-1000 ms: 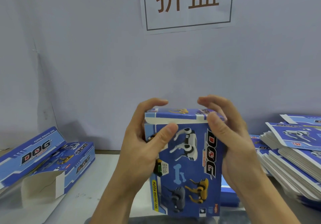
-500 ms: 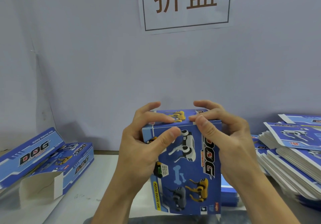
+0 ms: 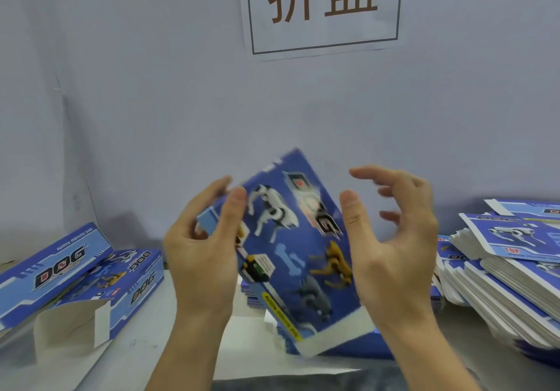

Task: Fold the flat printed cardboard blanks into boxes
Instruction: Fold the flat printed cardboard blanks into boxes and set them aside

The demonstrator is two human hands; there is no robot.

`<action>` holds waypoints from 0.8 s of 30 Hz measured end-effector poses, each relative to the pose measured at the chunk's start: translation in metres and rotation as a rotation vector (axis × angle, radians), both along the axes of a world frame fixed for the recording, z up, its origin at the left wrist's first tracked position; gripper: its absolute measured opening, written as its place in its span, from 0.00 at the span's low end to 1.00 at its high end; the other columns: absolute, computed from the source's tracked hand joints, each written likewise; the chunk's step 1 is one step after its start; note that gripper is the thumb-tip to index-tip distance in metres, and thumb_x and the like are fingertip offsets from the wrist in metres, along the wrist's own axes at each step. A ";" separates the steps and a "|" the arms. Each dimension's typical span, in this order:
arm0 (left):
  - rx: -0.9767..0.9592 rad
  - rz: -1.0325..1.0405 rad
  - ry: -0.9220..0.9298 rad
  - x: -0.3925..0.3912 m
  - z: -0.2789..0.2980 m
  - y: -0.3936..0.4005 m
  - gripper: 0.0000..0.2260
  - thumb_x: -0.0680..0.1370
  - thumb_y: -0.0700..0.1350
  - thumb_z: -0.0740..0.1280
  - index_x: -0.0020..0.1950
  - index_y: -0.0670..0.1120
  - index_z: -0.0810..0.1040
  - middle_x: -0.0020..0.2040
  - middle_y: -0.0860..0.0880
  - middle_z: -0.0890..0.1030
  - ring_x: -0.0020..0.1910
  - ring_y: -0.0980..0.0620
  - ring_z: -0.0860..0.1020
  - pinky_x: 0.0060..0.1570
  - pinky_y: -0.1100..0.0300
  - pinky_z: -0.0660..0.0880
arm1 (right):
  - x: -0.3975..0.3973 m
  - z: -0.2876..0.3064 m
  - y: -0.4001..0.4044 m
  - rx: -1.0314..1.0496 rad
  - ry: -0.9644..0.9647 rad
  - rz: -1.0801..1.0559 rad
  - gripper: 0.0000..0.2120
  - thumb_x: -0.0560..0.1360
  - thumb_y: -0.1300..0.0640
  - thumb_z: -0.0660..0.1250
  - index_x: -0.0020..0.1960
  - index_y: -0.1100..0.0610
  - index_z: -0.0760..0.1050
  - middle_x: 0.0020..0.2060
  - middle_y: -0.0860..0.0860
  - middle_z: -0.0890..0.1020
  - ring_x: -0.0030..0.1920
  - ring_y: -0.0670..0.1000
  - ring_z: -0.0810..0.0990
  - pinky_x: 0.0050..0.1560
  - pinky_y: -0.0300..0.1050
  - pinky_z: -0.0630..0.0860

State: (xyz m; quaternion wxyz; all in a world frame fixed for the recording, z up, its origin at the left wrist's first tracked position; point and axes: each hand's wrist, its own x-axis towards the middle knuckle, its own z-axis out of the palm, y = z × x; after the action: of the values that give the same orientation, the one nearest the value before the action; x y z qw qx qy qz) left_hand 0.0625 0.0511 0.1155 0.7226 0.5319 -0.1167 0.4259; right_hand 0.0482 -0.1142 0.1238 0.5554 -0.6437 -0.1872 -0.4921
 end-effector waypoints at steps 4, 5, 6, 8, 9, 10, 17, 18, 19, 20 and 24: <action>-0.374 0.085 0.101 0.009 -0.003 0.010 0.36 0.61 0.70 0.73 0.60 0.46 0.81 0.42 0.54 0.84 0.44 0.51 0.84 0.42 0.53 0.83 | -0.007 0.004 0.008 -0.176 0.062 0.287 0.11 0.75 0.59 0.63 0.37 0.55 0.80 0.26 0.50 0.77 0.27 0.48 0.74 0.27 0.41 0.69; -0.450 0.118 0.124 0.010 -0.004 0.013 0.36 0.62 0.70 0.72 0.61 0.47 0.80 0.43 0.54 0.83 0.46 0.50 0.84 0.47 0.49 0.83 | -0.009 0.005 0.010 -0.257 0.146 0.352 0.13 0.75 0.56 0.62 0.35 0.56 0.80 0.25 0.53 0.77 0.24 0.49 0.73 0.25 0.45 0.70; -0.521 0.135 0.148 0.011 -0.004 0.016 0.33 0.66 0.69 0.71 0.61 0.48 0.79 0.43 0.55 0.83 0.47 0.50 0.85 0.50 0.44 0.83 | -0.010 0.005 0.013 -0.355 0.243 0.364 0.17 0.76 0.51 0.61 0.35 0.60 0.80 0.26 0.56 0.78 0.24 0.52 0.73 0.26 0.48 0.71; -0.646 0.129 0.210 0.014 -0.006 0.020 0.20 0.74 0.65 0.69 0.57 0.51 0.79 0.41 0.56 0.83 0.46 0.51 0.85 0.53 0.40 0.81 | -0.010 0.002 0.020 -0.535 0.474 0.296 0.30 0.75 0.38 0.57 0.39 0.66 0.78 0.33 0.61 0.81 0.30 0.60 0.77 0.33 0.55 0.77; -0.685 0.109 0.244 0.014 -0.005 0.020 0.15 0.77 0.63 0.68 0.53 0.53 0.78 0.41 0.56 0.83 0.46 0.50 0.85 0.54 0.39 0.81 | -0.008 -0.001 0.021 -0.581 0.614 0.247 0.34 0.75 0.34 0.55 0.42 0.67 0.78 0.37 0.61 0.82 0.34 0.61 0.79 0.39 0.56 0.79; -0.700 0.079 0.277 0.013 -0.005 0.019 0.14 0.78 0.63 0.66 0.49 0.54 0.75 0.42 0.54 0.83 0.48 0.48 0.85 0.54 0.39 0.81 | -0.005 -0.004 0.020 -0.588 0.751 0.204 0.36 0.75 0.32 0.55 0.44 0.66 0.78 0.40 0.59 0.84 0.37 0.60 0.81 0.44 0.57 0.80; -0.287 -0.284 0.491 0.012 -0.010 -0.003 0.28 0.72 0.65 0.67 0.62 0.45 0.75 0.48 0.47 0.85 0.48 0.47 0.85 0.42 0.48 0.84 | 0.013 -0.012 0.001 0.062 1.020 0.518 0.59 0.52 0.20 0.69 0.78 0.37 0.53 0.70 0.48 0.73 0.62 0.56 0.77 0.47 0.54 0.82; -0.154 -0.338 0.540 0.011 -0.012 -0.005 0.31 0.68 0.66 0.68 0.62 0.46 0.75 0.47 0.48 0.86 0.45 0.49 0.86 0.40 0.49 0.83 | 0.016 -0.014 -0.002 0.213 0.931 0.576 0.58 0.54 0.25 0.73 0.77 0.33 0.50 0.69 0.50 0.73 0.61 0.58 0.78 0.45 0.55 0.83; -0.024 -0.383 0.595 0.010 -0.014 -0.006 0.33 0.65 0.67 0.69 0.62 0.47 0.75 0.45 0.49 0.87 0.43 0.51 0.86 0.39 0.51 0.81 | 0.021 -0.017 -0.007 0.350 0.826 0.618 0.54 0.56 0.31 0.75 0.76 0.31 0.53 0.66 0.50 0.77 0.58 0.59 0.80 0.44 0.57 0.83; 0.088 -0.428 0.652 0.009 -0.016 -0.006 0.35 0.62 0.67 0.70 0.62 0.48 0.74 0.44 0.51 0.87 0.43 0.52 0.86 0.40 0.52 0.81 | 0.026 -0.021 -0.013 0.455 0.724 0.652 0.50 0.58 0.36 0.76 0.75 0.32 0.57 0.60 0.51 0.81 0.54 0.59 0.83 0.43 0.58 0.83; 0.256 -0.467 0.659 0.008 -0.019 -0.004 0.34 0.62 0.65 0.71 0.64 0.52 0.74 0.51 0.53 0.87 0.47 0.57 0.85 0.40 0.59 0.82 | 0.033 -0.026 -0.033 0.422 0.673 0.664 0.42 0.60 0.44 0.78 0.71 0.37 0.66 0.50 0.54 0.86 0.45 0.59 0.87 0.42 0.53 0.83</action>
State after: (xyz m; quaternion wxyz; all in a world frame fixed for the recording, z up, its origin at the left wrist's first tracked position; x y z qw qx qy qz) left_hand 0.0702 0.0470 0.0960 0.7264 0.6844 -0.0485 0.0400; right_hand 0.0816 -0.1475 0.0977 0.8287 -0.5464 -0.0890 -0.0823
